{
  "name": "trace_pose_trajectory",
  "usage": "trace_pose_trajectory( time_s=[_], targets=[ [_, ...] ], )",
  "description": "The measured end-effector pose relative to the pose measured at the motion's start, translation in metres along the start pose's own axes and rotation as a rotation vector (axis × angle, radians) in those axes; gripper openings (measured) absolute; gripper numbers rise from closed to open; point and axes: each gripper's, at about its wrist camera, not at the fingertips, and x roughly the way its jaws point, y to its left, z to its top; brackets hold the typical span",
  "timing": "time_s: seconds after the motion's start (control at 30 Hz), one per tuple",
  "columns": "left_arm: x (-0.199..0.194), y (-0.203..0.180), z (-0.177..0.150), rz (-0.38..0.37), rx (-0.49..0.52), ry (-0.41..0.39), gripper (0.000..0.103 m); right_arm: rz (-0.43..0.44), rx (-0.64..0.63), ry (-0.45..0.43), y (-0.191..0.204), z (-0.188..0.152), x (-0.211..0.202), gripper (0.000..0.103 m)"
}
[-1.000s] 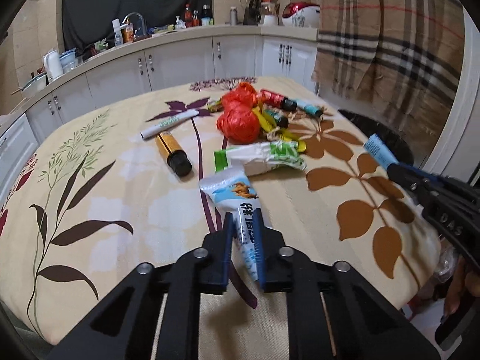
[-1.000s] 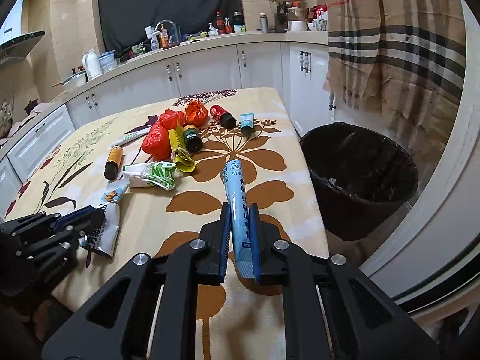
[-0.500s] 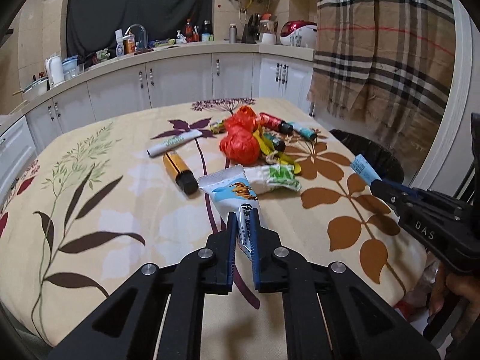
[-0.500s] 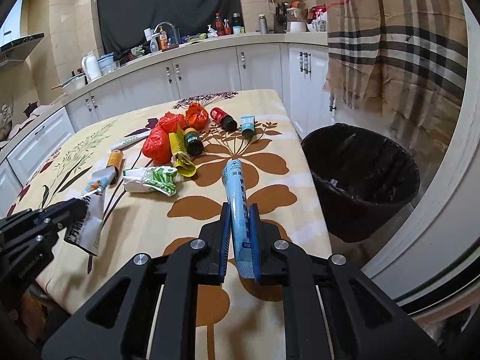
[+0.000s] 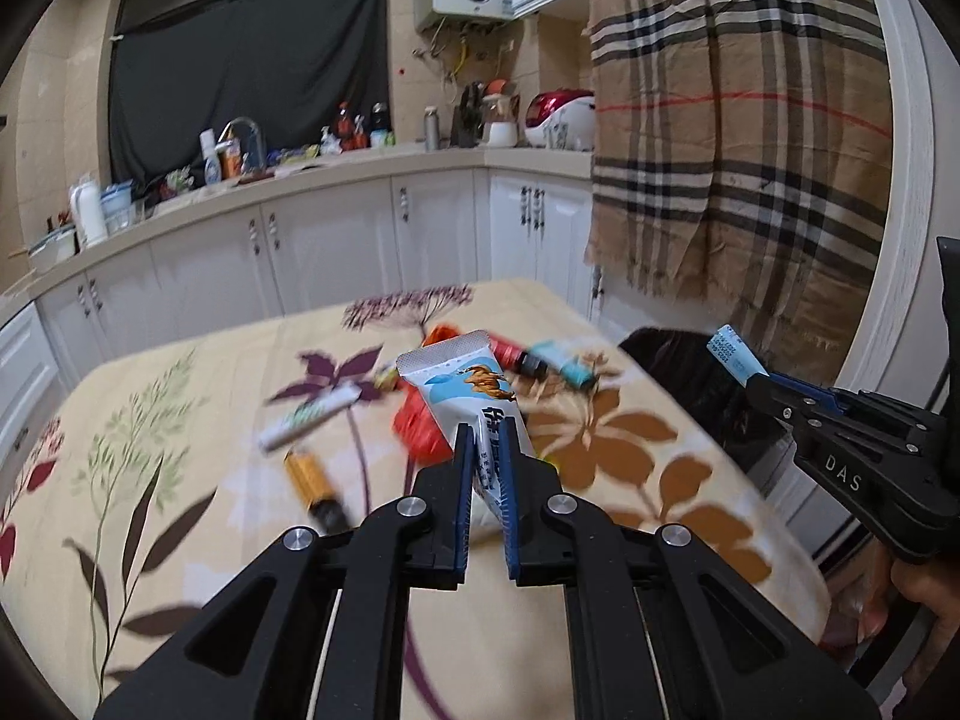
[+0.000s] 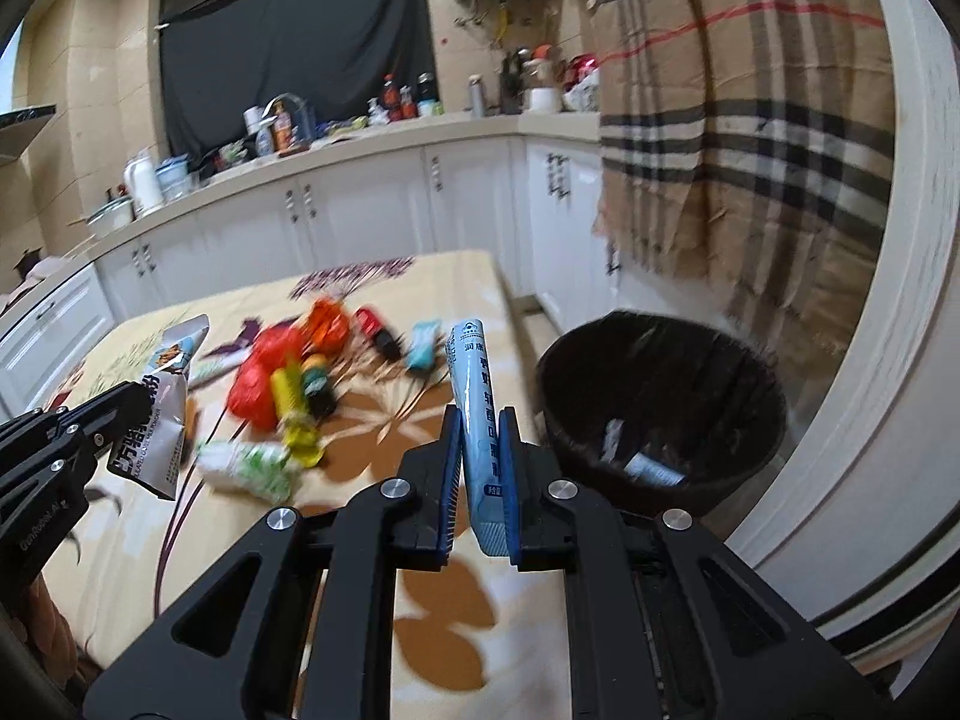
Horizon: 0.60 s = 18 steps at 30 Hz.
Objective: Collect trash
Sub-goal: 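Carry both items to the black bin and open both grippers over it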
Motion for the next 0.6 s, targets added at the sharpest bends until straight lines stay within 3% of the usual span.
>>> trace_pose_trajectory(
  time_s=[0.37,0.6],
  targets=[
    [0.045,-0.039,0.055,-0.058,0.072,-0.080,0.009,-0.180,0.052,-0.071,-0.044,0.038,0.027,0.012],
    [0.086,-0.072,0.080,-0.094,0.133,-0.078,0.009,-0.230,0.075,-0.085,-0.060,0.055,0.052,0.012]
  ],
)
